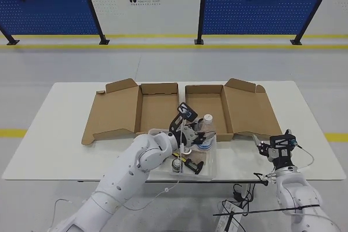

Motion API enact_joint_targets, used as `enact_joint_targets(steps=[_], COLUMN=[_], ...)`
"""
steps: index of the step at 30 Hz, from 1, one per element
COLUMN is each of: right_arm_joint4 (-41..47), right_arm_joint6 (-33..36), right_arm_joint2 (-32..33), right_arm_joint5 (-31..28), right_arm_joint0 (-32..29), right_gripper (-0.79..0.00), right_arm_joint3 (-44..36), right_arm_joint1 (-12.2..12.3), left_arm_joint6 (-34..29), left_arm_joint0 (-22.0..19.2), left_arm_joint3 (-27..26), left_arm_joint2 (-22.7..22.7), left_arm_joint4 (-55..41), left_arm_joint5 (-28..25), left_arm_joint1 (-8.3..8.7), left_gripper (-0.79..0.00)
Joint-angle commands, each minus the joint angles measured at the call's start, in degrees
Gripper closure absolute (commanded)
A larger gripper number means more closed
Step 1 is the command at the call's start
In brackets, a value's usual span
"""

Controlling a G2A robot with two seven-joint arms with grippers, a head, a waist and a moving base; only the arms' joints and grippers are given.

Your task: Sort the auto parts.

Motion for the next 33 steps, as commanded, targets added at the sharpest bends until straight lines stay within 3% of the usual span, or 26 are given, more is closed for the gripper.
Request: enact_joint_targets(steps=[1, 8, 18, 25, 33], right_arm_joint4=[0.0, 0.0, 0.0, 0.0, 0.0], right_arm_joint6=[0.0, 0.0, 0.0, 0.0, 0.0], right_arm_joint2=[0.0, 0.0, 0.0, 0.0, 0.0], right_arm_joint5=[0.0, 0.0, 0.0, 0.0, 0.0], right_arm_joint0=[0.0, 0.0, 0.0, 0.0, 0.0], right_gripper=[-0.785, -0.785, -0.785, -0.785, -0.785], right_arm_joint3=[0.0, 0.0, 0.0, 0.0, 0.0], right_arm_joint1=[0.0, 0.0, 0.0, 0.0, 0.0], left_arm_joint6=[-0.8, -4.6, -9.0, -15.2, -16.4], left_arm_joint0=[1.7, 9.2, 18.0, 23.3, 26.7], left_arm_joint3=[-3.6, -15.6, -27.4, -32.4, -35.5], left_arm_joint2=[-1.4, -6.9, -15.8, -20.9, -24.0], left_arm_joint4=[0.8, 3.6, 1.0, -2.7, -4.7], left_arm_joint5=[-0.1, -0.6, -1.3, -6.3, -6.7], left_arm_joint1=[0.53, 2.57, 4.75, 6.29, 7.25], left_gripper=[0.000, 0.000, 0.000, 0.000, 0.000])
